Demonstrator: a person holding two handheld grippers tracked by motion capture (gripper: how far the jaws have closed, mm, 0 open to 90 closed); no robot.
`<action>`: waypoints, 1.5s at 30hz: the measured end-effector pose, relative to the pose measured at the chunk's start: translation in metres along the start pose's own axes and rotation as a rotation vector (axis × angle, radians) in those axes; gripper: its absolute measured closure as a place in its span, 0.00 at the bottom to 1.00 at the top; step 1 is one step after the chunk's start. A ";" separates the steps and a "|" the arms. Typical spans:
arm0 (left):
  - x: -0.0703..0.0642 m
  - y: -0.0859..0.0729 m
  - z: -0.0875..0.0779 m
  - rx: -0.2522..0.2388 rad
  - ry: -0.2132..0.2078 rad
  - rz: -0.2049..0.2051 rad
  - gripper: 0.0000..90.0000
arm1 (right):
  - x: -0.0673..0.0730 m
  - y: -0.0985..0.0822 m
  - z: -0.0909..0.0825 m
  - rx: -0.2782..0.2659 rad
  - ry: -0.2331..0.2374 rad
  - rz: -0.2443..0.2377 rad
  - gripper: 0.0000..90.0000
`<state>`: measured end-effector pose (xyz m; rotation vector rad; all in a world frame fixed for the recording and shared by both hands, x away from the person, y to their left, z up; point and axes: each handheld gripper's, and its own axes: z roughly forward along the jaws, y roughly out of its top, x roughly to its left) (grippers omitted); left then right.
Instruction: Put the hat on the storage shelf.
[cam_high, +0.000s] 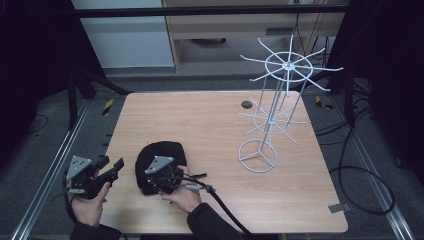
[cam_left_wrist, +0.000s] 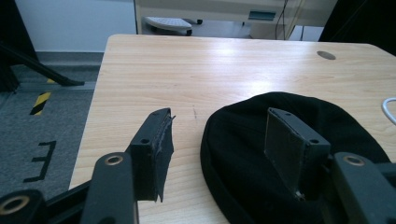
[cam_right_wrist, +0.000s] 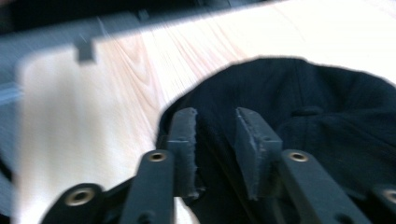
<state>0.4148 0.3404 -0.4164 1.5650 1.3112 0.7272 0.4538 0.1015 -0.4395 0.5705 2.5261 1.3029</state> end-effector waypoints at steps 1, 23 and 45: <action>0.000 0.000 0.000 0.001 -0.006 0.001 0.46 | -0.002 0.000 -0.008 -0.020 0.009 0.015 0.70; -0.068 0.002 0.059 0.212 -0.180 0.152 0.43 | -0.074 -0.120 -0.190 -0.152 -0.329 0.249 0.54; -0.078 -0.011 0.107 0.404 -0.147 0.107 0.78 | -0.096 -0.197 -0.248 -0.130 -0.489 0.383 0.54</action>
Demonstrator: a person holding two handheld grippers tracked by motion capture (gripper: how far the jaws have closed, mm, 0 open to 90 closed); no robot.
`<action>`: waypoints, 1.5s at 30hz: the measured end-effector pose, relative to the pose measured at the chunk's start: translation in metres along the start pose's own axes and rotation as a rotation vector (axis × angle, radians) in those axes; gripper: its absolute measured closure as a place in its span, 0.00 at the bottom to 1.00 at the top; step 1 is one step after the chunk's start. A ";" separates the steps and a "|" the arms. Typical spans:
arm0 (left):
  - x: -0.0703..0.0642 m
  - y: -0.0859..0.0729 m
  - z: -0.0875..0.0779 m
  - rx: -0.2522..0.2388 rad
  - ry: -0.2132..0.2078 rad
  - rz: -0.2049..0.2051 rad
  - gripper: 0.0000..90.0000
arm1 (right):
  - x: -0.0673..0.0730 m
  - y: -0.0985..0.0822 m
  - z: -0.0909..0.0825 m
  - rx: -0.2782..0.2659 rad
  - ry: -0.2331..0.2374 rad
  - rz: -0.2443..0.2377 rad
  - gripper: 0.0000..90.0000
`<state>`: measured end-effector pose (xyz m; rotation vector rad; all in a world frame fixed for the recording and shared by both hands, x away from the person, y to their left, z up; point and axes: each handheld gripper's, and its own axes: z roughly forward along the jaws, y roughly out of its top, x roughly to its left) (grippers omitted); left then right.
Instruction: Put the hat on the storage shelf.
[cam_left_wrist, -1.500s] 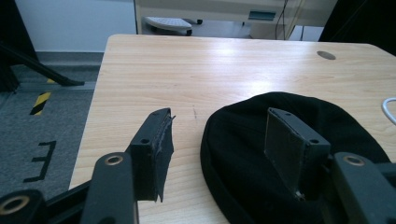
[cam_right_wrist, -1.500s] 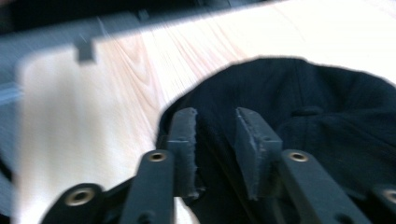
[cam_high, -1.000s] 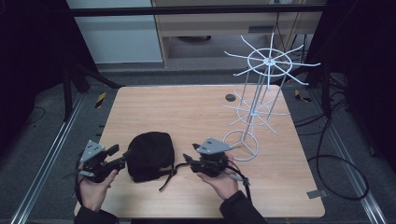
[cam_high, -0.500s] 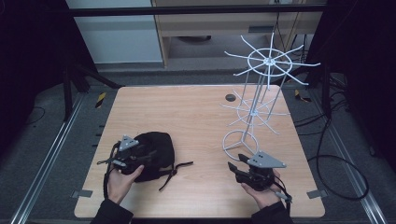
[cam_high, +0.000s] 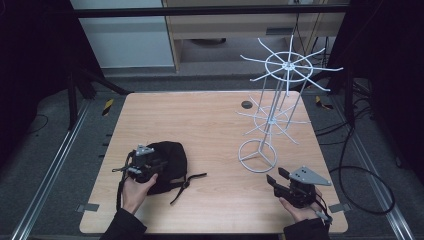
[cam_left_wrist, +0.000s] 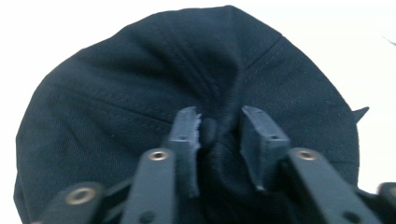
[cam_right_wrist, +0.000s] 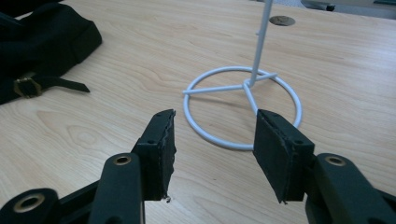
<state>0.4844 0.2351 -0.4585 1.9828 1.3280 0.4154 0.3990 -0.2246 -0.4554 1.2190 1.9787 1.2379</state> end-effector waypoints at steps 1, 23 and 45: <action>0.000 0.000 0.000 0.000 0.005 0.004 0.80 | -0.002 -0.001 0.000 0.002 -0.006 0.000 0.54; -0.020 0.019 -0.081 -0.396 -0.101 0.034 0.89 | -0.039 -0.019 0.000 0.016 -0.115 0.034 0.53; -0.080 0.082 -0.146 -0.797 -0.325 0.103 0.89 | -0.045 -0.021 0.003 0.013 -0.150 0.009 0.49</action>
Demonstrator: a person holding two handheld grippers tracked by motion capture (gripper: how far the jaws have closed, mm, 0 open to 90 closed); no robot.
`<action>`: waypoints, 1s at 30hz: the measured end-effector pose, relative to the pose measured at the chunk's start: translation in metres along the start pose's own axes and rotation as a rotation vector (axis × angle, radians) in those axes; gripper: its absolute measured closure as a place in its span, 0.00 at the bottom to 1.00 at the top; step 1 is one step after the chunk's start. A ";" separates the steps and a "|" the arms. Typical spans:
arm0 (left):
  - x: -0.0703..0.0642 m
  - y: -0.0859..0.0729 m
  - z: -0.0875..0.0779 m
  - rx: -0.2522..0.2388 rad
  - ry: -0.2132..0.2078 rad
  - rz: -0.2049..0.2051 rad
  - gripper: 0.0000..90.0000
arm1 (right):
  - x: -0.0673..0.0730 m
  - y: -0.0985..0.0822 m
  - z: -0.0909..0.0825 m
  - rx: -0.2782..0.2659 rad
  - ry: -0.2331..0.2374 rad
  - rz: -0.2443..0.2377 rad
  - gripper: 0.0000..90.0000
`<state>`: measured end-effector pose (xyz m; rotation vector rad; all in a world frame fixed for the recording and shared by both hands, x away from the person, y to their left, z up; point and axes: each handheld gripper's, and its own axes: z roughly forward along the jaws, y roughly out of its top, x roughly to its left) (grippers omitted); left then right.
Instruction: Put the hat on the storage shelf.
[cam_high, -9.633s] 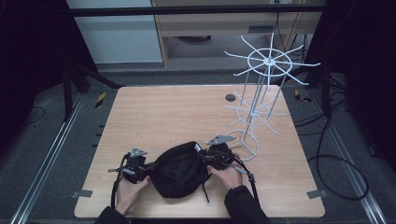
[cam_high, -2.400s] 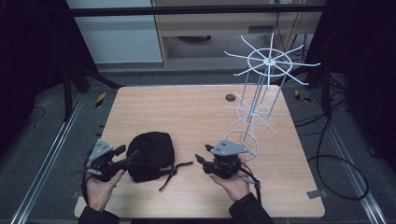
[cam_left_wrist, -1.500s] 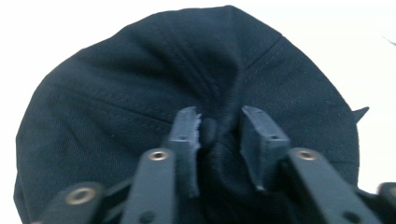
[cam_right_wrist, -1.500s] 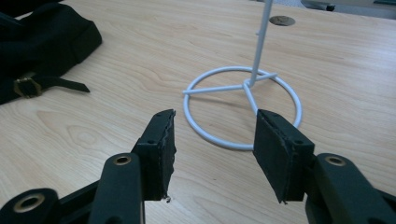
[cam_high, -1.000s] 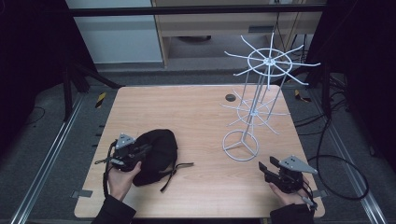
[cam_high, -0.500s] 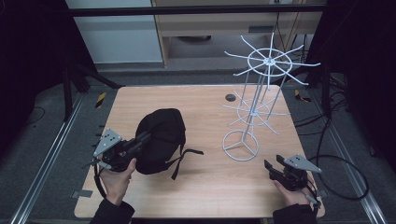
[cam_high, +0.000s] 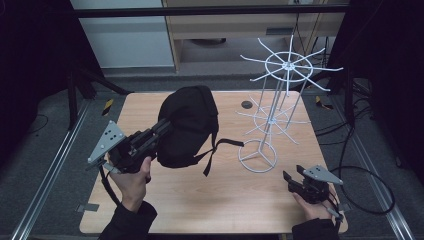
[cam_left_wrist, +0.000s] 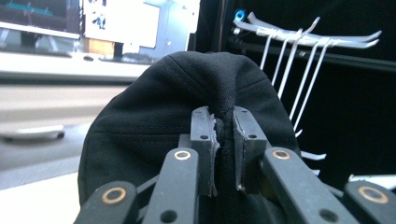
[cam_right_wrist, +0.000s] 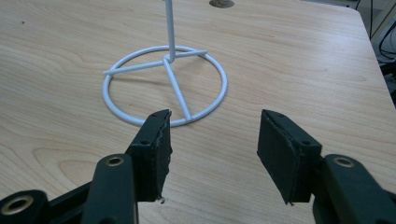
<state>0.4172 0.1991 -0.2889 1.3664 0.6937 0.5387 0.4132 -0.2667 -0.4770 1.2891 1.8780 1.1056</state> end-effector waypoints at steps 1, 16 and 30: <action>-0.003 0.004 0.003 -0.014 -0.007 0.003 0.89 | 0.000 0.000 0.000 0.000 -0.001 -0.001 0.49; -0.034 0.047 0.029 -0.101 -0.124 0.056 0.89 | -0.002 0.000 0.001 0.003 -0.007 -0.003 0.49; -0.050 0.056 0.068 -0.062 -0.194 0.048 0.89 | -0.003 0.000 0.002 0.000 -0.005 -0.007 0.49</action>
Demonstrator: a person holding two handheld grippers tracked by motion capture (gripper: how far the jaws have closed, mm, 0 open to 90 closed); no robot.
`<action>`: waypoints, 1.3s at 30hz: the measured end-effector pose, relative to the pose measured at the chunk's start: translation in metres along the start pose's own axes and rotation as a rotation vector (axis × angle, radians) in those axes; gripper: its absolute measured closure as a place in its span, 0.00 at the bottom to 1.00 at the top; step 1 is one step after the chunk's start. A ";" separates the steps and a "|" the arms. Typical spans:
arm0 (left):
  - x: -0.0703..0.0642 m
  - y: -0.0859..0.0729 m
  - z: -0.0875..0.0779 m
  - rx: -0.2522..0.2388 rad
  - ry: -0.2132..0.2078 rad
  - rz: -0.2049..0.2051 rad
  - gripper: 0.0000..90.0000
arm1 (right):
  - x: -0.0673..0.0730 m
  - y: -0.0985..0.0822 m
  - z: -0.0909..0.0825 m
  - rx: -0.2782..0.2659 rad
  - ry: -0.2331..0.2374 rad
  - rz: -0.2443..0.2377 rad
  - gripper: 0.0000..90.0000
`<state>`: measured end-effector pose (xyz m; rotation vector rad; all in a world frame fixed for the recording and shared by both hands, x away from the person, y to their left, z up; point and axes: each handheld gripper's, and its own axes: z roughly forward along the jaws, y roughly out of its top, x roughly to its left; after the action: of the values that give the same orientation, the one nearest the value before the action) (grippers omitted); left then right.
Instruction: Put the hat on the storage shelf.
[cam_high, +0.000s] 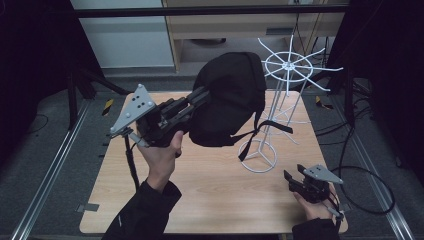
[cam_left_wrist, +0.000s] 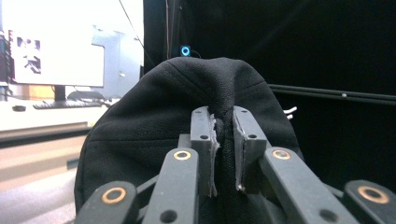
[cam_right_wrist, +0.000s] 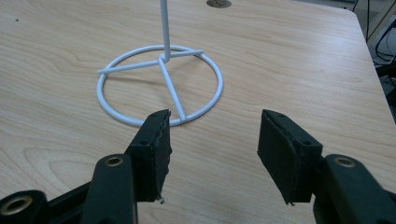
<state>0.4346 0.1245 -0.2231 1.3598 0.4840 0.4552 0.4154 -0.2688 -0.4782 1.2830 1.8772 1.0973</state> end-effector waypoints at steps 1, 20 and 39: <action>0.001 -0.002 0.003 0.011 -0.003 -0.007 0.89 | 0.000 0.000 0.000 0.000 0.001 0.001 0.49; 0.015 -0.048 0.020 0.199 0.035 -0.027 0.85 | 0.001 -0.001 0.002 0.014 0.007 -0.004 0.47; 0.017 -0.067 0.013 0.259 0.038 -0.018 0.62 | 0.002 -0.001 0.002 0.019 0.009 0.005 0.46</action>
<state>0.4584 0.1132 -0.2883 1.5961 0.6019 0.4144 0.4160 -0.2669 -0.4801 1.2956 1.8960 1.0915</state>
